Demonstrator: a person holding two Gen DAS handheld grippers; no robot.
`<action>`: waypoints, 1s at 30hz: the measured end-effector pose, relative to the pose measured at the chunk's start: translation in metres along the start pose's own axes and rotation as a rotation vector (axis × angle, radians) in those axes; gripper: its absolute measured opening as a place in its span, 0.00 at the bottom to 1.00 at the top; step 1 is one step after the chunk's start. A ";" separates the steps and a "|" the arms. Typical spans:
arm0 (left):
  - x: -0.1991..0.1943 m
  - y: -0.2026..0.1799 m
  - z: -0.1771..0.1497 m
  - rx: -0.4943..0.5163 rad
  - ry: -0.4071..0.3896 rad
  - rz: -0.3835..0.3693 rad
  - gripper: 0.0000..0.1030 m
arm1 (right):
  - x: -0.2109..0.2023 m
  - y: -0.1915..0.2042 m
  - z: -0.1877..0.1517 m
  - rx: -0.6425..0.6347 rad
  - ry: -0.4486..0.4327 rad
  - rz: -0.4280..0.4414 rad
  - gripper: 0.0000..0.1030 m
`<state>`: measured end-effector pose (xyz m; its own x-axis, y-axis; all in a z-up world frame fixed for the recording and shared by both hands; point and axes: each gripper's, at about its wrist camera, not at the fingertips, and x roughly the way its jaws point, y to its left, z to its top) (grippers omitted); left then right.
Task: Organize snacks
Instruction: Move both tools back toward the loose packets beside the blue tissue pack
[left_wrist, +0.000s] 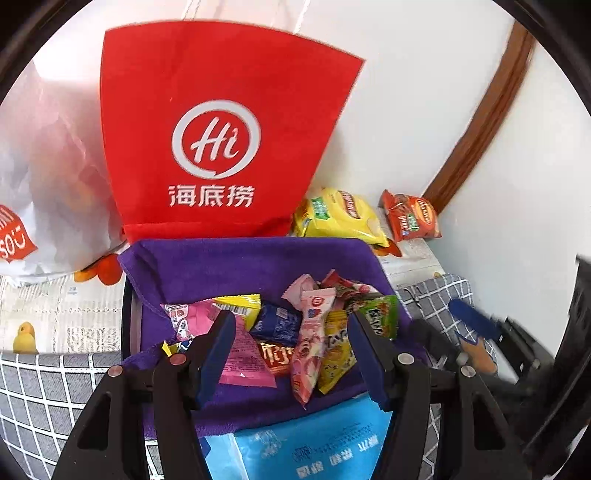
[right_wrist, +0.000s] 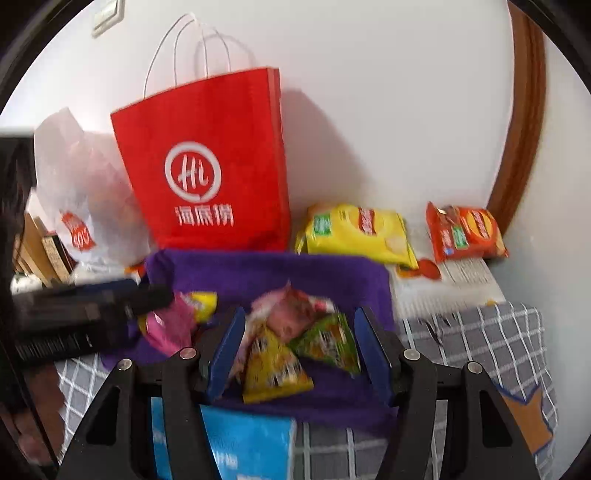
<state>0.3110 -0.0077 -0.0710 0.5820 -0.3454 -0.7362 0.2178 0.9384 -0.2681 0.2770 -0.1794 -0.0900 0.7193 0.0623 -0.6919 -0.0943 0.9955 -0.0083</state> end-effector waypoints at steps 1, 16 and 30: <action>-0.004 -0.002 0.001 0.011 -0.008 0.005 0.59 | -0.004 0.000 -0.005 -0.008 0.005 -0.008 0.59; -0.068 -0.027 -0.008 0.031 -0.068 -0.042 0.62 | -0.071 -0.006 -0.077 0.000 0.101 -0.011 0.59; -0.105 0.017 -0.081 0.008 -0.022 0.095 0.62 | -0.087 0.030 -0.124 -0.011 0.138 0.057 0.59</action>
<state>0.1901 0.0450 -0.0483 0.6174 -0.2553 -0.7440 0.1675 0.9669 -0.1927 0.1260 -0.1640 -0.1200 0.6114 0.1075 -0.7840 -0.1407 0.9897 0.0260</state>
